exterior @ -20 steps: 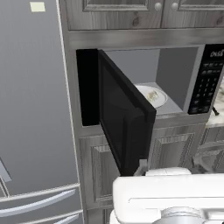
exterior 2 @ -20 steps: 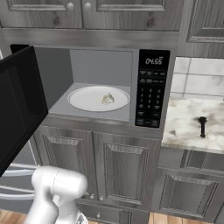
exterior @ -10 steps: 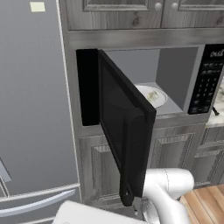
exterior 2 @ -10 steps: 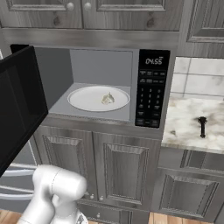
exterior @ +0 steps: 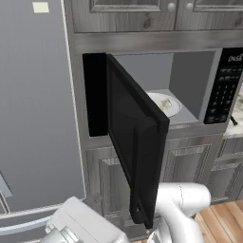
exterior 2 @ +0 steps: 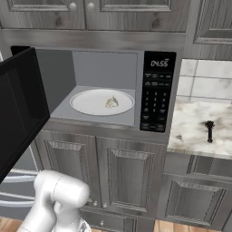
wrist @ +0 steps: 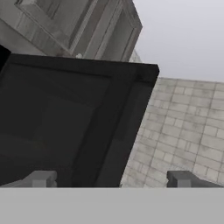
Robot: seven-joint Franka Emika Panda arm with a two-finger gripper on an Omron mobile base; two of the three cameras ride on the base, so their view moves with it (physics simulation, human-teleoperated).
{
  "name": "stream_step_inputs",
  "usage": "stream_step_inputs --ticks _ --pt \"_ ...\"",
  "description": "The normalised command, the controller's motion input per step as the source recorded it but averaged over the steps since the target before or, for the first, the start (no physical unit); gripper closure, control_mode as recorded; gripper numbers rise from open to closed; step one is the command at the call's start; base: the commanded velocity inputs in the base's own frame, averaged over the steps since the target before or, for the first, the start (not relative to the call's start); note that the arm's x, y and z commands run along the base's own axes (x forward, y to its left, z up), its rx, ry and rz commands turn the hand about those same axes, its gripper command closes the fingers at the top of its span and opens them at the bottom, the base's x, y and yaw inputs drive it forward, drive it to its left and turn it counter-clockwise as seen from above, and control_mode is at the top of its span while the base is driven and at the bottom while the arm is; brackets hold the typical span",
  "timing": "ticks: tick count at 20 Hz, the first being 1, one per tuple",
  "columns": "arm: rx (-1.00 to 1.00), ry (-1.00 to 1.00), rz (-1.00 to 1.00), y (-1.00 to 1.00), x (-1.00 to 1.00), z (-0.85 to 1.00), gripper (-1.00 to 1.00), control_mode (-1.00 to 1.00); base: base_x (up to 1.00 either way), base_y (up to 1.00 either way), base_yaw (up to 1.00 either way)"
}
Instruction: Close the microwave door.
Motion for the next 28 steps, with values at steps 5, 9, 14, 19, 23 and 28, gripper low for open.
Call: stream_step_inputs --ticks 5,9,14,19,23,28 --pt "0.0 0.0 -0.17 -0.06 0.24 -0.02 -1.0 -1.0 0.0 0.0 0.0" --pt "-0.03 0.05 -0.23 0.0 0.85 -0.25 -1.0 -1.0 0.0 0.0 0.0" --pt "-0.04 0.06 -0.23 0.0 0.91 -0.34 -1.0 -1.0 0.0 0.0 0.0" --pt "-0.03 0.08 -0.17 -0.13 0.92 -0.2 -1.0 -1.0 0.0 0.0 0.0" --pt "0.0 0.02 -0.08 -0.55 0.12 0.0 -1.0 -1.0 0.0 0.0 0.0" --pt "0.04 0.0 0.0 -0.97 -0.18 0.0 -1.0 -1.0 0.0 0.0 0.0"
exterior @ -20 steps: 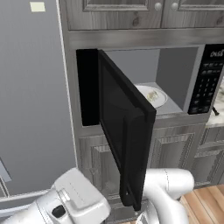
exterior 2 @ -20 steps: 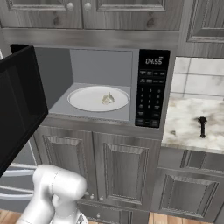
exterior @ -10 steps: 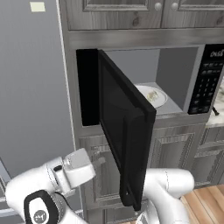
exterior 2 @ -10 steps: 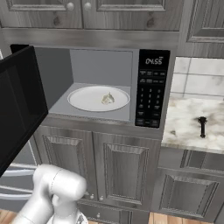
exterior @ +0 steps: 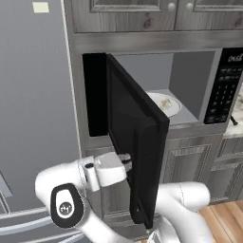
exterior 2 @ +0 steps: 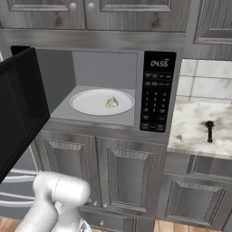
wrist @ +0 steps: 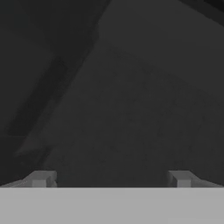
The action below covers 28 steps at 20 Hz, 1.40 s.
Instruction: Close the microwave door.
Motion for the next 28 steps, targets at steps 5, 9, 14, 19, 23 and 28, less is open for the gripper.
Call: stream_step_inputs --ticks 5,9,14,19,23,28 --pt "0.03 0.0 0.0 -1.0 -0.08 0.04 -1.0 -1.0 0.0 0.0 0.0" --pt "0.02 0.0 0.0 -1.0 0.0 0.07 -1.0 -1.0 0.0 0.0 0.0" --pt "0.0 0.02 0.01 -1.0 0.52 0.01 -1.0 -1.0 0.0 0.0 0.0" --pt "0.0 0.09 0.08 -0.96 0.92 0.0 -1.0 -1.0 0.0 0.0 0.0" --pt "0.0 0.14 0.1 -0.8 0.91 0.0 -1.0 -1.0 0.0 0.0 0.0" --pt "0.0 0.16 0.12 -0.75 0.96 0.0 -1.0 -1.0 0.0 0.0 0.0"
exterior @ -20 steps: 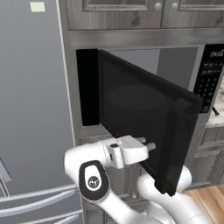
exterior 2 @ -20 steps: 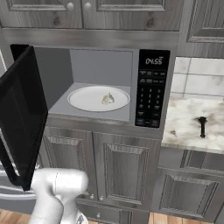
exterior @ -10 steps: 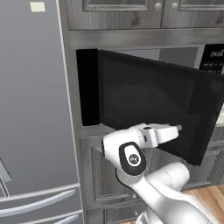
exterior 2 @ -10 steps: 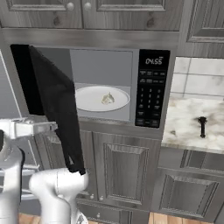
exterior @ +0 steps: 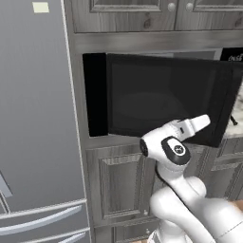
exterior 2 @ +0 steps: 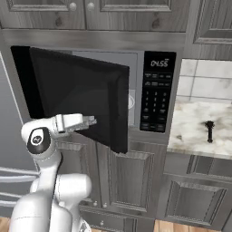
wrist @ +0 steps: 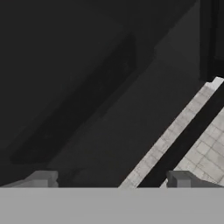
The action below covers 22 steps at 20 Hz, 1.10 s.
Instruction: Close the microwave door.
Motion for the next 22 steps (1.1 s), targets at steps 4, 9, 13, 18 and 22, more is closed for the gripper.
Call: stream_step_inputs --ticks 4,9,13,18,22 --pt "0.0 0.19 0.13 -0.62 0.96 0.02 -1.0 -1.0 0.0 0.0 0.0" --pt "0.02 0.17 0.16 -0.46 0.86 0.16 -1.0 -1.0 0.0 0.0 0.0" --pt "0.05 0.2 0.19 -0.27 0.72 0.28 -1.0 -1.0 0.0 0.0 0.0" --pt "0.04 0.19 0.2 -0.03 0.64 0.24 -1.0 -1.0 0.0 0.0 0.0" --pt "0.05 0.2 0.17 0.0 0.51 0.22 -1.0 -1.0 0.0 0.0 0.0"
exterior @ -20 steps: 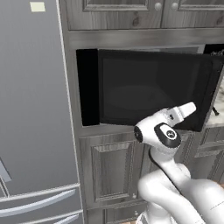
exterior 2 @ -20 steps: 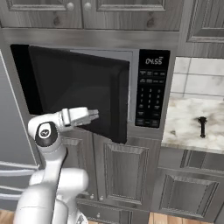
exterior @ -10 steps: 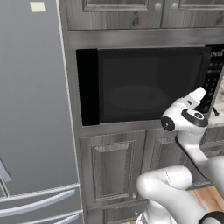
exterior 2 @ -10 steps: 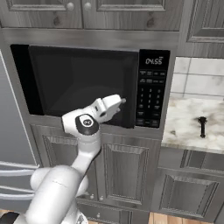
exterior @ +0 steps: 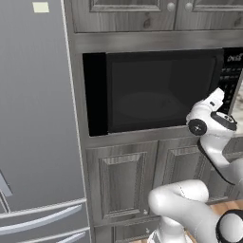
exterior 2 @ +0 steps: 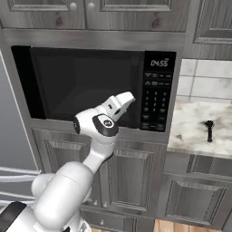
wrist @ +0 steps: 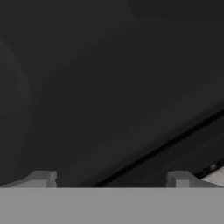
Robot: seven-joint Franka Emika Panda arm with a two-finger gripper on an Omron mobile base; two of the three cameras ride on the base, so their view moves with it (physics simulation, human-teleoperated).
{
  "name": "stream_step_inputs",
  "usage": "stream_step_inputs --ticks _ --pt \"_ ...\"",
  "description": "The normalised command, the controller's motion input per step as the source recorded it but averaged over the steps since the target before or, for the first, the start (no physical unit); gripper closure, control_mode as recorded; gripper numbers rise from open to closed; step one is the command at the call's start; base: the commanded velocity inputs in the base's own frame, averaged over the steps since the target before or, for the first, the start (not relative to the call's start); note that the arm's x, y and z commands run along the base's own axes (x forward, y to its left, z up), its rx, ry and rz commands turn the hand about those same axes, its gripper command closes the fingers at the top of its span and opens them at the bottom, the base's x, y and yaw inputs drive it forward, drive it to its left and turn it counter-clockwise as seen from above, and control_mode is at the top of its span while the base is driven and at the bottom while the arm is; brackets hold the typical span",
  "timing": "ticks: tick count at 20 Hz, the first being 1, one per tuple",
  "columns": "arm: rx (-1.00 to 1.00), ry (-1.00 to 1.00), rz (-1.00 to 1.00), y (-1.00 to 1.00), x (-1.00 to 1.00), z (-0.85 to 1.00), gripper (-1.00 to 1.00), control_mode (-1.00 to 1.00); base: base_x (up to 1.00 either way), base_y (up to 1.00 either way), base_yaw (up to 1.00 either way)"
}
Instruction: Close the microwave door.
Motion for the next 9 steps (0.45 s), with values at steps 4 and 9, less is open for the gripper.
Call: stream_step_inputs --ticks 4,9 --pt "0.03 0.09 0.09 0.0 0.16 0.1 -1.0 -1.0 0.0 0.0 0.0" --pt "0.0 0.0 0.02 0.01 -0.03 0.01 -1.0 -1.0 0.0 0.0 0.0"
